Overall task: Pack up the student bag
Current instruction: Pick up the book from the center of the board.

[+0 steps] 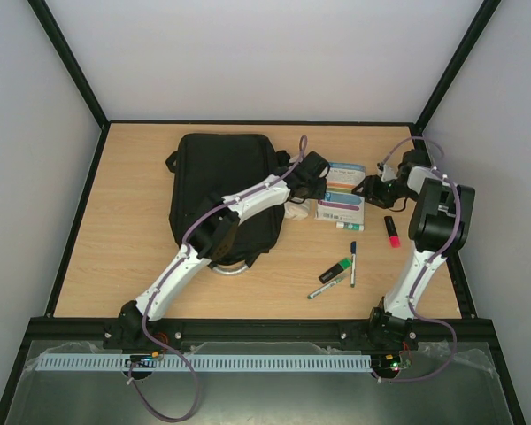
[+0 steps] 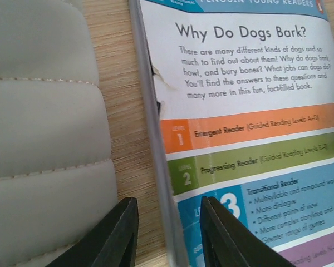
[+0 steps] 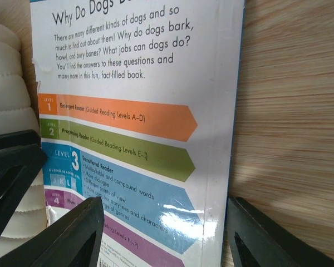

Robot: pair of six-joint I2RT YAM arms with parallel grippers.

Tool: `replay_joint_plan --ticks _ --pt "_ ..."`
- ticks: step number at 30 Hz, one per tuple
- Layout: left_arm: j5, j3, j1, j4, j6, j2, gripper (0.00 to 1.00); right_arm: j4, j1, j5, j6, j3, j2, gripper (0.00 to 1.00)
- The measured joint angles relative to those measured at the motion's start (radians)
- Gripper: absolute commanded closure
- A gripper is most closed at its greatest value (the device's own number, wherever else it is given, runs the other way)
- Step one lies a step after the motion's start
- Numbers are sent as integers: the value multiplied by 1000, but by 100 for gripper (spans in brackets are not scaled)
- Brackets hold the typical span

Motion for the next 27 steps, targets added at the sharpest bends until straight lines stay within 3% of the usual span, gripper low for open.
replay_joint_plan --ticks 5,8,13,16,21,27 --pt "8 -37 -2 34 -17 -20 60 0 14 -29 2 1 6 40" --pt "11 -79 -1 59 -23 -45 64 -1 17 -35 3 1 7 40" --pt "2 16 -1 -11 -37 -1 67 -2 17 -37 2 1 7 40" --pt "-2 36 -1 -15 -40 22 74 -2 17 -37 2 1 8 40" --pt "-34 53 -1 -20 -48 42 97 -3 17 -43 2 2 11 40" --pt "-82 60 0 -25 -47 47 98 -23 10 -121 -4 17 32 40"
